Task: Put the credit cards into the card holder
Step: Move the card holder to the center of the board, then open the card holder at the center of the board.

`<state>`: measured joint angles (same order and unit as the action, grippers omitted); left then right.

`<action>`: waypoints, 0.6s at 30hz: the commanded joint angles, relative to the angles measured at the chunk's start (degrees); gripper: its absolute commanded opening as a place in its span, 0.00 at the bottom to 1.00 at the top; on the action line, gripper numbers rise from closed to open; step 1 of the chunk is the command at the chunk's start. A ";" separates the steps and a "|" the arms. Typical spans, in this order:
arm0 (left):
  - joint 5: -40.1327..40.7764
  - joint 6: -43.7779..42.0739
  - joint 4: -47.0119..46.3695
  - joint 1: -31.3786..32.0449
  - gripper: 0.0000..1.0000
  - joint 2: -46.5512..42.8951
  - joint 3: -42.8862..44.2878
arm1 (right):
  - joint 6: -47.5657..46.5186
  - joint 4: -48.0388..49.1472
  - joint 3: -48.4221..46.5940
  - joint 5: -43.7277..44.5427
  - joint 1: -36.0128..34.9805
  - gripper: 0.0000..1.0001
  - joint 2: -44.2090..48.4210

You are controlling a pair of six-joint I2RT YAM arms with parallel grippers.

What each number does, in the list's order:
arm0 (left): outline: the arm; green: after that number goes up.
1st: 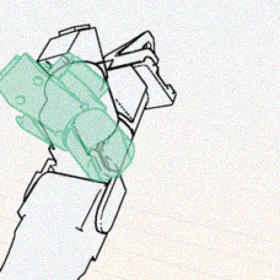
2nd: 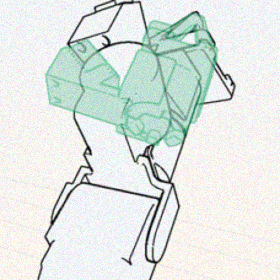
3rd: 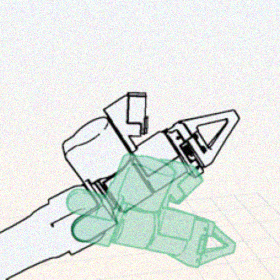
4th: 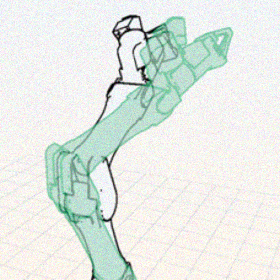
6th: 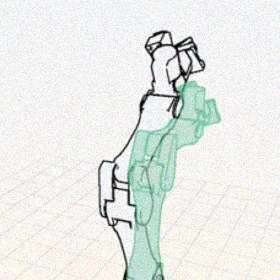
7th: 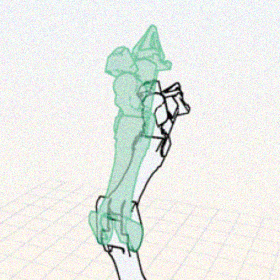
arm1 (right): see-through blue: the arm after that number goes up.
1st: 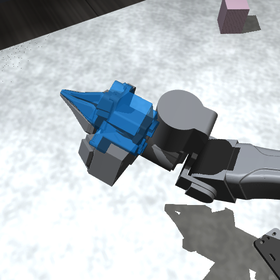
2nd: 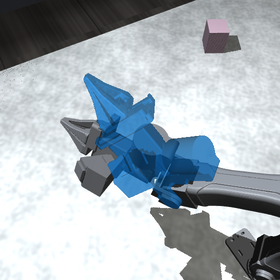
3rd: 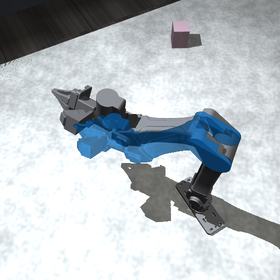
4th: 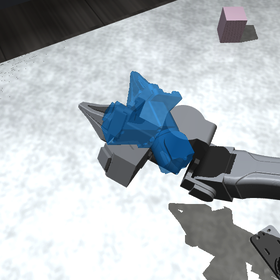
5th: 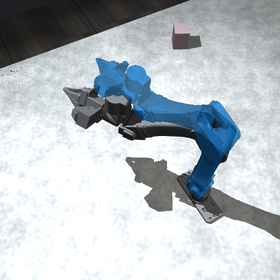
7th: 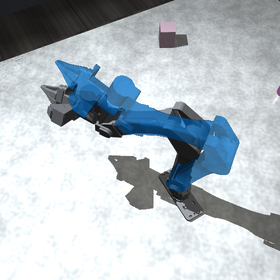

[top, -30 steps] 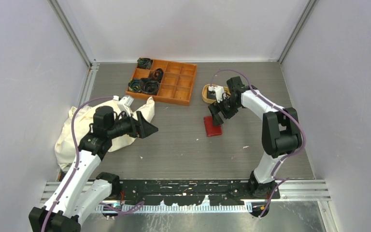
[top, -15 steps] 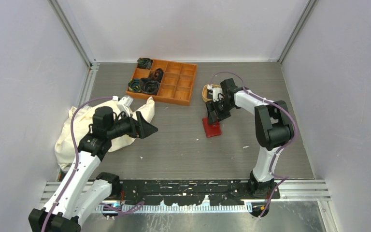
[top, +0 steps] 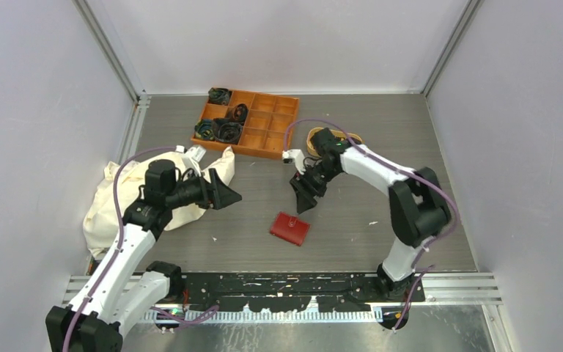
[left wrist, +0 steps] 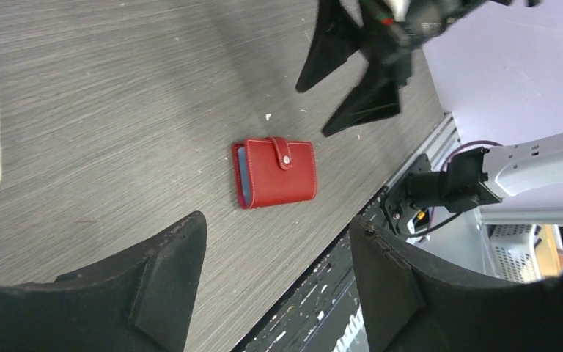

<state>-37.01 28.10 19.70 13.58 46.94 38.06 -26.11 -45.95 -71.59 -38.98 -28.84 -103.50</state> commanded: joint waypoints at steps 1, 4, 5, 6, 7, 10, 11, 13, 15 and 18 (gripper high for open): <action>-7.63 3.52 -8.51 0.27 0.70 0.82 -1.78 | -16.02 0.89 6.35 -6.44 0.63 0.75 18.67; -7.86 3.95 -12.74 3.07 0.68 0.20 -3.74 | -43.64 -6.37 13.39 -12.42 0.76 0.99 22.23; -5.60 3.41 -13.10 4.99 0.67 -0.35 -4.37 | -55.68 -12.23 14.54 -12.58 0.72 0.99 21.19; -2.59 2.58 -13.32 8.41 0.67 -1.10 -5.04 | -64.27 -16.38 14.93 -12.07 0.72 0.99 19.52; 1.60 1.32 -13.68 12.16 0.67 -1.84 -5.73 | -69.16 -19.36 14.69 -11.77 0.72 0.99 17.89; 15.54 -2.43 -20.10 24.42 0.67 -2.96 -11.33 | -76.44 -24.74 12.30 -13.72 0.59 0.99 14.70; 18.87 -2.54 -24.89 26.98 0.67 -2.62 -14.55 | -77.06 -24.97 12.37 -13.78 0.34 0.99 14.83; 22.00 -1.19 -34.06 29.44 0.65 -0.63 -20.35 | -74.27 -21.58 13.71 -13.00 -0.17 0.99 16.16; 23.60 -0.47 -39.30 29.65 0.62 1.88 -23.17 | -69.43 -16.36 15.55 -11.08 -0.38 1.00 17.79; 25.80 -1.85 -40.50 29.63 0.59 5.72 -22.87 | -62.66 -10.43 16.35 -9.31 -0.55 0.99 19.24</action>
<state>-19.22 28.03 -8.16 43.11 49.21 14.87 -92.25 -62.85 -55.59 -48.88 -28.84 -88.40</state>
